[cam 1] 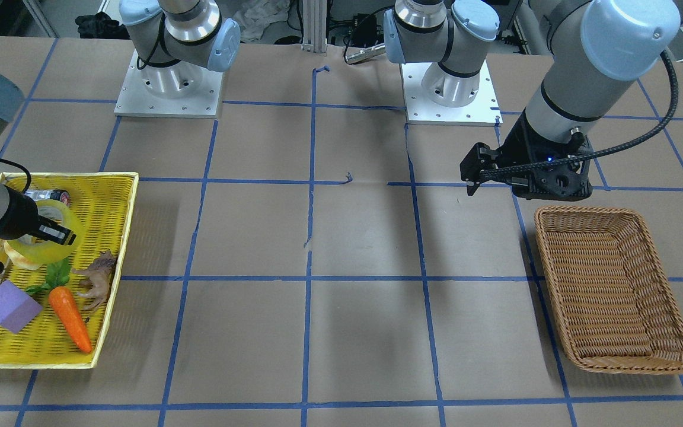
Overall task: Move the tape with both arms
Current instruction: 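Lower the right gripper and grasp the yellow tape roll, then carry the tape roll to the table center and set it down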
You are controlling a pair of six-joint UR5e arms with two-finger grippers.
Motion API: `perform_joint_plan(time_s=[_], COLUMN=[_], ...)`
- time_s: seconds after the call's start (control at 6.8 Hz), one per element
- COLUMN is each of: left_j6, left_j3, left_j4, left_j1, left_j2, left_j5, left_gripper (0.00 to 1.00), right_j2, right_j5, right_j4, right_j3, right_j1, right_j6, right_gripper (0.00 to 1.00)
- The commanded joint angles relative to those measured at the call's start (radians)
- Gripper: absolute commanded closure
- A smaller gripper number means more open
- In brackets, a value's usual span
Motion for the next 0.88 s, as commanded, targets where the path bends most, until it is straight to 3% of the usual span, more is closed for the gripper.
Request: perform_joint_plan(time_s=[0.0,0.29,0.74], left_j6=[0.000,0.002,0.003], left_j3=[-0.006,-0.008,-0.014], left_j4=[0.003,0.005,0.011], left_j1=[0.000,0.000,0.006], left_j2=[0.001,-0.002,-0.002], left_j5=[-0.002,-0.007,-0.005], left_gripper=[0.00,0.00,0.00], right_j2=[-0.018,0.006,0.133], right_j5=[0.043,0.147,0.216], right_j4=[0.147,0.068,-0.234], right_j3=[-0.128,-0.120,-0.115], right_j1=[0.134,0.370,0.688], right_j6=[0.204,0.537,1.064], right_gripper=[1.00,1.00,1.00])
